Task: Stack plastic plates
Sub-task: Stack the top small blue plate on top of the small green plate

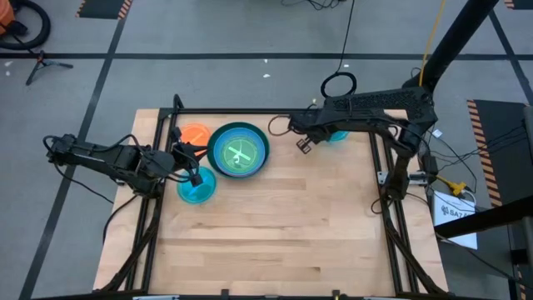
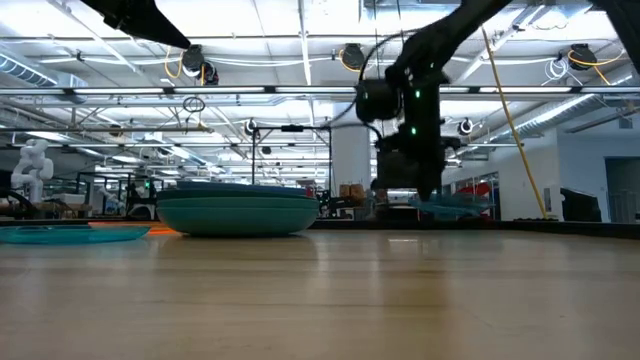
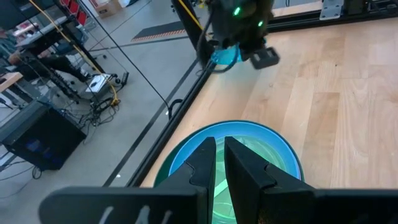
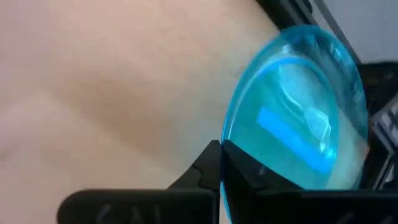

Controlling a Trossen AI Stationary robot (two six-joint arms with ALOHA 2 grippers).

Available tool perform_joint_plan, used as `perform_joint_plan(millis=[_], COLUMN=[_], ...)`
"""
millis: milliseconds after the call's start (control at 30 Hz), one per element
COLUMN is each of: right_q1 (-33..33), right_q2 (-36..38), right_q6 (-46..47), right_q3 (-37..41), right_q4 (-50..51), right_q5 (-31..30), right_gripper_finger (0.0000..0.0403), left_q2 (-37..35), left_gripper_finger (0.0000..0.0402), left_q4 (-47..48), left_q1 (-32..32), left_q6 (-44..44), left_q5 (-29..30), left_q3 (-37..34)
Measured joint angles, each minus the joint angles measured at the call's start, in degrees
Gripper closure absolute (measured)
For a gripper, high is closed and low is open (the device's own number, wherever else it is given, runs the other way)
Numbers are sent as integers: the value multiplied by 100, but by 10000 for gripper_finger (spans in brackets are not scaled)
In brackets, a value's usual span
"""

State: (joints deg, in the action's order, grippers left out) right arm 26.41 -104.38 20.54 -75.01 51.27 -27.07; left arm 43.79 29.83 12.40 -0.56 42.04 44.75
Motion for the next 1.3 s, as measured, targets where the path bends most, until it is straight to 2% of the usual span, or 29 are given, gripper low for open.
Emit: perform_joint_plan(millis=[267,633,767,933,1100,1300], right_q1=[-1097,-2470,-2699,-2811,-2865,-2841], right_q2=[669,768,706,364,10,-67], right_q6=[-719,-2192,-2504,-3112,-3799,-3945], right_q3=[-41,-43,-47,-52,-50,-47], right_q4=[-537,-2882,-3658,-4220,-4394,-4517], right_q5=[38,811,1206,1237,1208,1201], right_gripper_finger=[401,402,402,402,402,402], left_q2=[1,2,1,2,2,2], left_gripper_finger=[360,360,360,360,360,360], left_q4=[-3,-18,-18,-66,-128,-140], left_q1=[0,0,0,0,0,0], left_q6=[-3,-48,-50,-52,-88,-125], left_q5=[0,0,1,0,0,0], left_q3=[0,0,0,0,0,0])
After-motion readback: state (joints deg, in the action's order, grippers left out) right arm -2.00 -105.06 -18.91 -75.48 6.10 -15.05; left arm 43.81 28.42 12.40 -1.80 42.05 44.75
